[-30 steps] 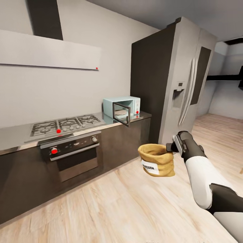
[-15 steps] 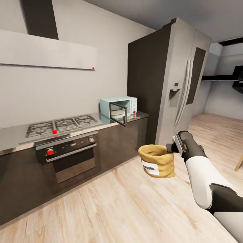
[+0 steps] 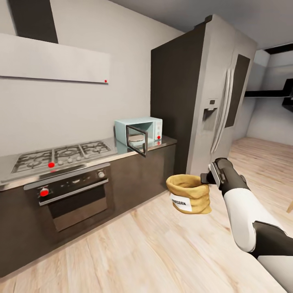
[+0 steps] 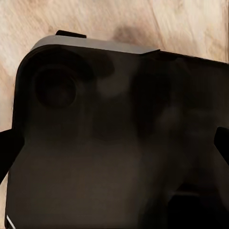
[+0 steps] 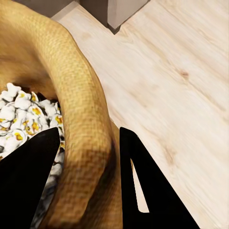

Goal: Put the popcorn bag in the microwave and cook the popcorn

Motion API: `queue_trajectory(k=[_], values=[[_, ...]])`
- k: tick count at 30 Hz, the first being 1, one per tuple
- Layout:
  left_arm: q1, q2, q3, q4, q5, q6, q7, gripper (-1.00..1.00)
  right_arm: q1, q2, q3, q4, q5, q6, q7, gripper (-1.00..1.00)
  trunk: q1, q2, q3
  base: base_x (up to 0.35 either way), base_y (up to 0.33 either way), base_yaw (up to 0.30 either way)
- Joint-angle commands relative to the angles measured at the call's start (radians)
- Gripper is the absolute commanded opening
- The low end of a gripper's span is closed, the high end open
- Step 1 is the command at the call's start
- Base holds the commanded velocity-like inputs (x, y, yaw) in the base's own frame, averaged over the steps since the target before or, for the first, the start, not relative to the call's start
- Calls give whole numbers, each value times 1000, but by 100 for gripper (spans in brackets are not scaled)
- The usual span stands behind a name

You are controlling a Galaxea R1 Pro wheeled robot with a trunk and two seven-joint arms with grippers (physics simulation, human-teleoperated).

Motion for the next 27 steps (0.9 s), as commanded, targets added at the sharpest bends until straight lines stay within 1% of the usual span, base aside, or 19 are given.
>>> queue_trajectory(k=[1, 8, 13, 19, 21, 24, 27], values=[[0, 0, 1, -1, 7, -2, -2, 100, -1, 0, -2, -1, 0, 3, 2, -100, 1, 0, -1, 315, -61, 0], [0, 0, 3, -1, 9, 4, -2, 100, -1, 0, -1, -2, -3, 3, 7, -100, 1, 0, -1, 323, -6, 0], [0, 0, 3, -1, 9, 5, -2, 100, -1, 1, 5, -2, 3, 3, 7, -100, 1, 0, -1, 325, 0, 0], [0, 0, 3, -1, 9, 5, -2, 100, -1, 5, 2, -5, 2, 3, 7, -100, 1, 0, -1, 325, 0, 0], [0, 0, 3, -1, 9, 5, -2, 100, -1, 6, 1, -42, -3, 3, 7, -100, 1, 0, -1, 325, 0, 0], [0, 0, 3, -1, 9, 5, -2, 100, -1, 17, 2, -141, -6, 3, 7, -100, 1, 0, -1, 325, 0, 0], [0, 0, 3, -1, 9, 5, -2, 100, -1, 20, 2, -168, -7, 3, 7, -100, 1, 0, -1, 325, 0, 0]])
